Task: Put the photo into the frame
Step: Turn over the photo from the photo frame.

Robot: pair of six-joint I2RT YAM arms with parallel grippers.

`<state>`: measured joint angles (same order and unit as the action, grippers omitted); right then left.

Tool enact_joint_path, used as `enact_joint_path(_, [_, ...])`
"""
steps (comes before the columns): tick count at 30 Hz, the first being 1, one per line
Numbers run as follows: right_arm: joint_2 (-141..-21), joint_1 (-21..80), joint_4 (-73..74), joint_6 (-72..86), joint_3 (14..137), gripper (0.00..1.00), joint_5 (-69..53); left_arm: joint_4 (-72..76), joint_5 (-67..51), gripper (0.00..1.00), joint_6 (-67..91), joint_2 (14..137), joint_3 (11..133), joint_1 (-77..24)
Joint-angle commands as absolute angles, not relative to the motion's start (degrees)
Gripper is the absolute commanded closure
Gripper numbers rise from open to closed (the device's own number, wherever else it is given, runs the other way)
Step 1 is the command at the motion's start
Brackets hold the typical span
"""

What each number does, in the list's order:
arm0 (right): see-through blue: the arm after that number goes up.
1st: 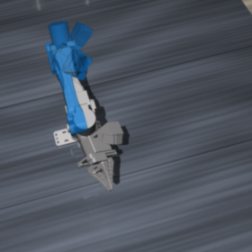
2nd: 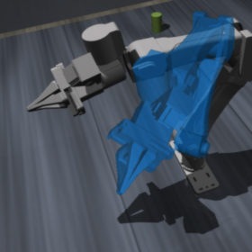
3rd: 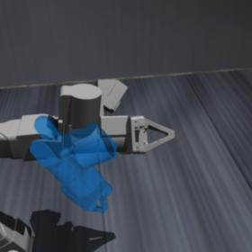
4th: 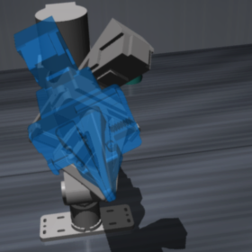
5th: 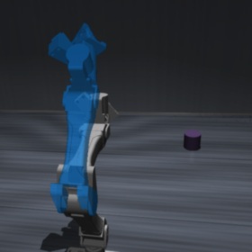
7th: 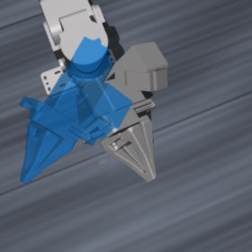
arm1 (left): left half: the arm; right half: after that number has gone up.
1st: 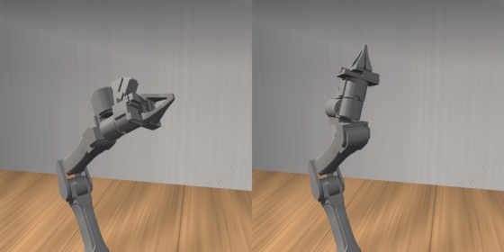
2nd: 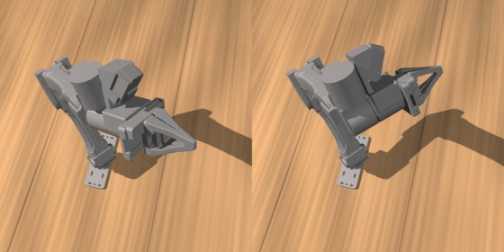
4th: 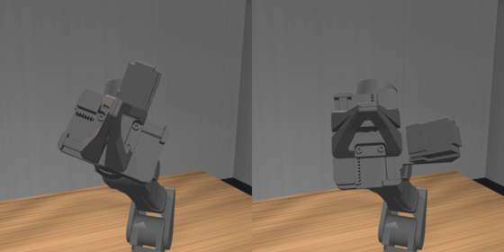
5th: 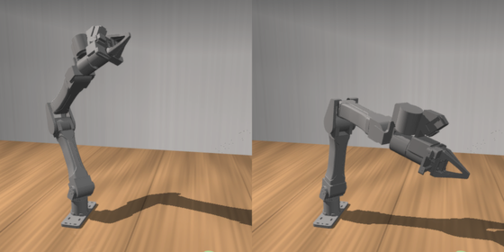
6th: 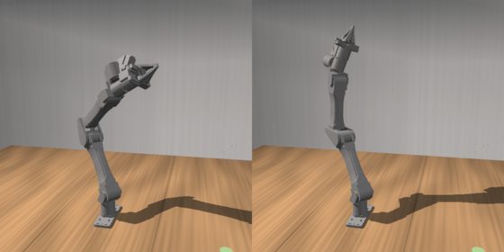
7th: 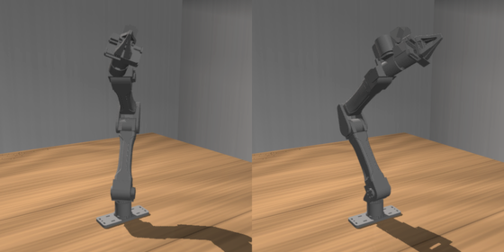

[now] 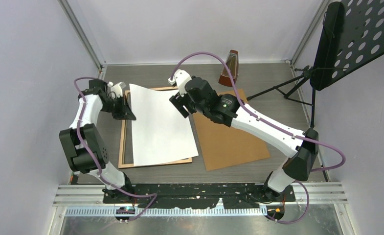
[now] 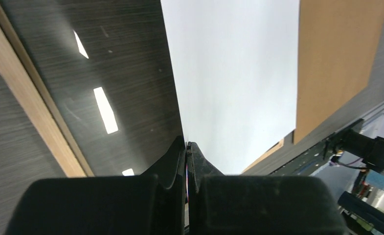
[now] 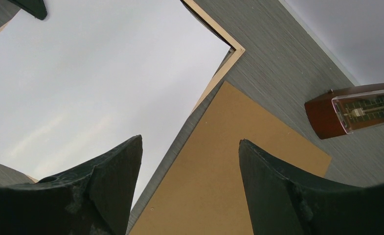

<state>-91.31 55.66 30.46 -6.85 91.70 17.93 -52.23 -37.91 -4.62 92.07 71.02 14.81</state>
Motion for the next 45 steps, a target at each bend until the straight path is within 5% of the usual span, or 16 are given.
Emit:
enact_joint_path(1, [-89.8, 55.5, 28.6, -5.8, 91.9, 0.22, 17.0, -55.5, -32.7, 1.00, -10.7, 95.5, 76.2, 15.2])
enact_joint_path(21, [-91.1, 55.3, 28.4, -6.7, 91.1, 0.22, 16.6, -52.9, -26.5, 1.00, -13.7, 104.9, 85.7, 13.4])
enact_joint_path(45, [-89.5, 53.5, 27.9, -6.9, 89.4, 0.22, 16.4, -36.4, -24.7, 1.00, 3.7, 96.7, 70.8, 13.8])
